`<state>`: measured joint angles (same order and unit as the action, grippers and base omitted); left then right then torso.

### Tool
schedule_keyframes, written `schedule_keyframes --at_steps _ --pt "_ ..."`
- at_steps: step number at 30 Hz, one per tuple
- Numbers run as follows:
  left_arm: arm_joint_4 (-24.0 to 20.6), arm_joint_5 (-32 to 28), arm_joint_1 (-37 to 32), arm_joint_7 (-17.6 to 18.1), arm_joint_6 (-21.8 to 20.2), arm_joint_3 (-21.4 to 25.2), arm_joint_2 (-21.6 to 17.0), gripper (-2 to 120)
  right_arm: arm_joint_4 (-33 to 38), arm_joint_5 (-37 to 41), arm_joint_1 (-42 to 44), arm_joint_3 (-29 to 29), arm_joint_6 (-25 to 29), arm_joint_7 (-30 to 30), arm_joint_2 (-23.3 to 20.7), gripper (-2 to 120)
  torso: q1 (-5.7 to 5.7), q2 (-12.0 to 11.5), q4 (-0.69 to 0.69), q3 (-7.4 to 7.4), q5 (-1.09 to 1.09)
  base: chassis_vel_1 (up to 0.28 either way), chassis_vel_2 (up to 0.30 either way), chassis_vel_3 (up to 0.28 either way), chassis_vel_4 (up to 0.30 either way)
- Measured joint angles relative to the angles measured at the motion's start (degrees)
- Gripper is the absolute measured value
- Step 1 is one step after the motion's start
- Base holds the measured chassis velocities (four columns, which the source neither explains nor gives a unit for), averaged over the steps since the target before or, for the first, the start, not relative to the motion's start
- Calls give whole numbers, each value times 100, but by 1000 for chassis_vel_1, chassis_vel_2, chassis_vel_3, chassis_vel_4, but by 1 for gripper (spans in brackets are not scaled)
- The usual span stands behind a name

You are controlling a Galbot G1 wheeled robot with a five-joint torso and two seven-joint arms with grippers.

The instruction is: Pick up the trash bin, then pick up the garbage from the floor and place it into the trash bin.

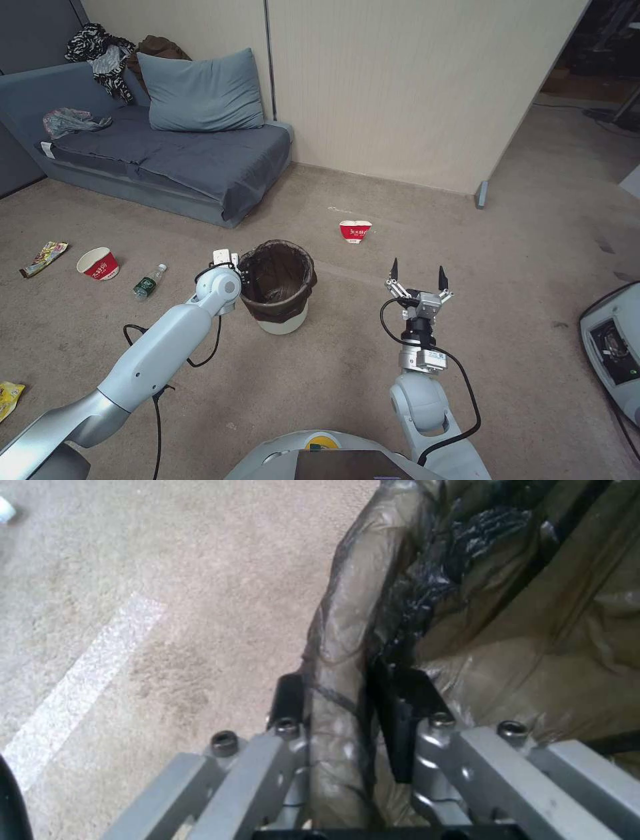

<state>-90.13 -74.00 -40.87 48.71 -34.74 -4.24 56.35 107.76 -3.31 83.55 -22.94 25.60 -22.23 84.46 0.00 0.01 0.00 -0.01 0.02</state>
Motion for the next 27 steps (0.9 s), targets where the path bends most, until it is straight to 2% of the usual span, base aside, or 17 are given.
schedule_keyframes --at_steps 5,19,27 --pt "54 -16 -8 10 -5 41 53 6 7 -1 10 3 -3 -14 20 100 0 1 -1 -1 0 0 0 0 0" --pt "170 381 -88 -178 110 68 189 6 7 1 -9 -11 -15 -60 28 100 -1 2 2 -2 2 0 0 0 0" --pt "22 780 -181 -384 290 27 212 6 5 14 -38 -17 -35 -84 22 100 0 0 1 2 -7 0 0 0 0"
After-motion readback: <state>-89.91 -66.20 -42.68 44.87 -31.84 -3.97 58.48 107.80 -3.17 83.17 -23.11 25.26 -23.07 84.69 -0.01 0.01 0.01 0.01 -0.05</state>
